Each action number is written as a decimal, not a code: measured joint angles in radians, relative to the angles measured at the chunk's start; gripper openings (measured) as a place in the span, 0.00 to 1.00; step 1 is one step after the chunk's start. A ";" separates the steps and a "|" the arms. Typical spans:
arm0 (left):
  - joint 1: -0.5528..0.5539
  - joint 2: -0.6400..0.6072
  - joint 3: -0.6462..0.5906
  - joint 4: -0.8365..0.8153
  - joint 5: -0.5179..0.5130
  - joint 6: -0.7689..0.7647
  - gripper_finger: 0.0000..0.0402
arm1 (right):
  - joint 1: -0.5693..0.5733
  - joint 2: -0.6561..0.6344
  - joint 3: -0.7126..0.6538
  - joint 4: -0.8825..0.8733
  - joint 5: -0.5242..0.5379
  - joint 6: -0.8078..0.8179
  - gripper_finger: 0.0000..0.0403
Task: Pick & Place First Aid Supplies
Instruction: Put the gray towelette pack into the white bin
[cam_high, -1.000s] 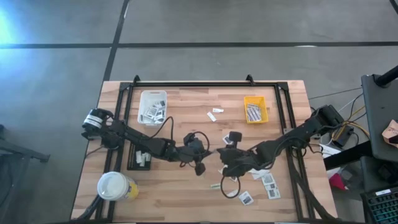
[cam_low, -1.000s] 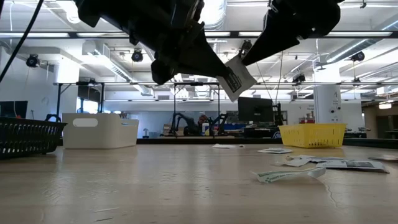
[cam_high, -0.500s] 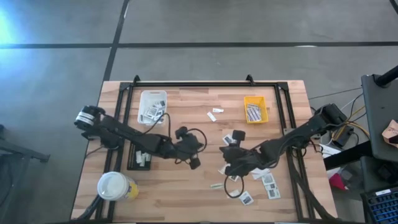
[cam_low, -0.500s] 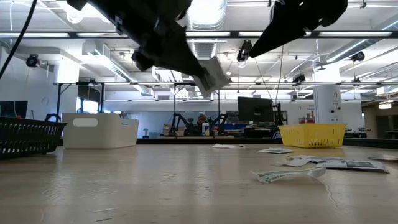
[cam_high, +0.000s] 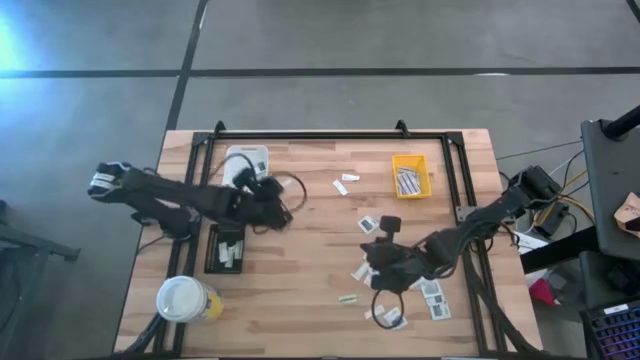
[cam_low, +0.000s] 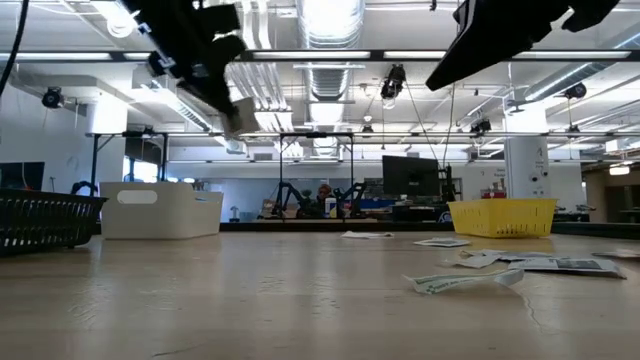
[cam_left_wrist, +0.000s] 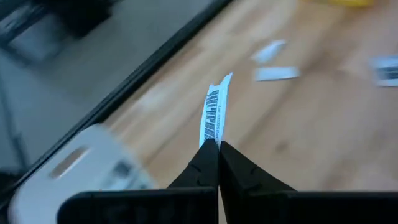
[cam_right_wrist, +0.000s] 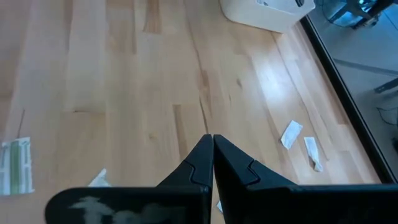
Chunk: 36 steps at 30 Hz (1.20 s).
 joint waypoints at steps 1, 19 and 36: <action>0.023 -0.014 0.000 -0.034 -0.001 -0.018 0.00 | 0.003 0.000 0.000 -0.005 0.000 0.001 0.02; 0.263 -0.048 -0.190 -0.147 0.155 -0.272 0.00 | 0.005 0.000 -0.020 -0.067 0.000 0.053 0.02; 0.290 -0.048 -0.295 -0.109 0.192 -0.332 0.02 | 0.005 0.000 -0.020 -0.068 0.000 0.086 0.02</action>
